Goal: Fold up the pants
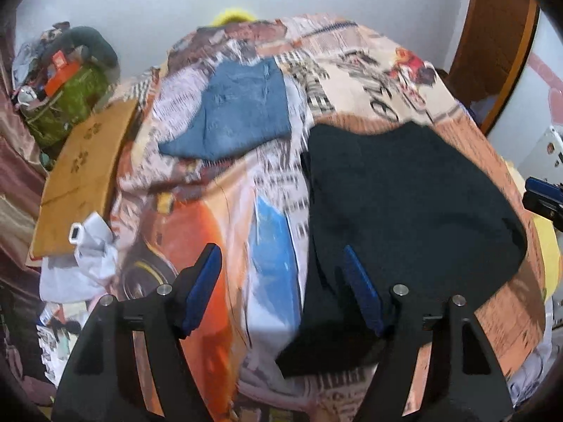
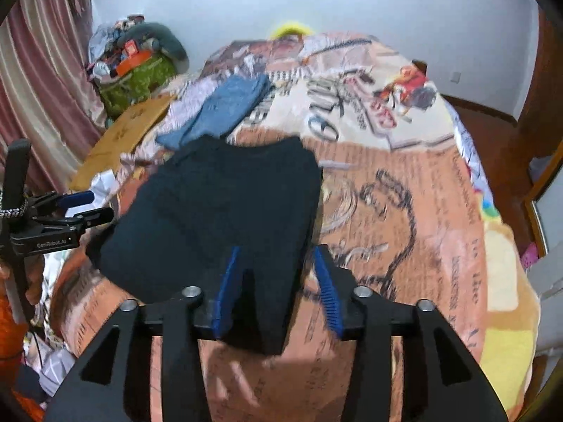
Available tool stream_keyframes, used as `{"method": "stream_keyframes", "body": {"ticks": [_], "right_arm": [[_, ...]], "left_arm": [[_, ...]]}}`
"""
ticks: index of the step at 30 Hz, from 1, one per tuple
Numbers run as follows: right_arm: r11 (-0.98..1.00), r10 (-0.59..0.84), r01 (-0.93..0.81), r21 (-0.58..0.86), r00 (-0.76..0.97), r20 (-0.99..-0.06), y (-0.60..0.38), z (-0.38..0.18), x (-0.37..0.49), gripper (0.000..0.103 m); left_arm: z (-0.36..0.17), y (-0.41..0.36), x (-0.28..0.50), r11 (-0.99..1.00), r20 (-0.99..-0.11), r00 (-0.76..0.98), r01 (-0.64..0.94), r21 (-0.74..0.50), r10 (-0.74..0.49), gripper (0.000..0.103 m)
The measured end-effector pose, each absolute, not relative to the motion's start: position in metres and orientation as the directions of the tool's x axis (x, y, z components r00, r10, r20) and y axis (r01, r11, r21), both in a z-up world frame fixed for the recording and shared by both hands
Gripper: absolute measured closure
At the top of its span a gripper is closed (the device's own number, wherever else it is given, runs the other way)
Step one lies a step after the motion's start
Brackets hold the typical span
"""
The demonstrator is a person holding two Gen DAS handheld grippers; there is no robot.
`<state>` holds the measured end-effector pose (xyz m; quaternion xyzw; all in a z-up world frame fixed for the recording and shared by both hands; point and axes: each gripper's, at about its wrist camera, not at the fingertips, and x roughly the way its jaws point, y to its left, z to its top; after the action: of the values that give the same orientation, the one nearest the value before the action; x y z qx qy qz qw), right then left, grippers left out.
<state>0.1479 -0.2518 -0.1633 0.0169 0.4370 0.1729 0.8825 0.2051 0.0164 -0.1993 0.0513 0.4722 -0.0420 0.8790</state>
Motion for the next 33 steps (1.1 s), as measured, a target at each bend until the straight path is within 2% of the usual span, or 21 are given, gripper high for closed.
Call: {"method": "stream_keyframes", "body": {"ticks": [10,21,28,33], "right_arm": [[0.937,0.331,-0.298,0.180,0.602,-0.727,-0.255,-0.148,0.191,0.056],[0.926,0.349,-0.320,0.199,0.526,-0.776,-0.247,-0.182,0.256,0.056],[0.908,0.387,-0.335,0.253,0.430,-0.816,-0.239,-0.214,0.291,0.056],[0.894,0.400,-0.363,0.263,0.383,-0.833,-0.233,-0.227,0.307,0.056]], "left_arm": [[-0.174,0.011,0.259,0.993,-0.792,0.610,0.106,0.044,-0.030,0.027],[-0.201,-0.002,0.316,0.987,-0.819,0.573,0.146,0.062,-0.033,0.024],[-0.238,-0.008,0.346,0.981,-0.885,0.448,0.189,-0.046,-0.127,0.024],[-0.247,-0.015,0.356,0.970,-0.897,0.402,0.220,-0.099,-0.182,0.024]]}}
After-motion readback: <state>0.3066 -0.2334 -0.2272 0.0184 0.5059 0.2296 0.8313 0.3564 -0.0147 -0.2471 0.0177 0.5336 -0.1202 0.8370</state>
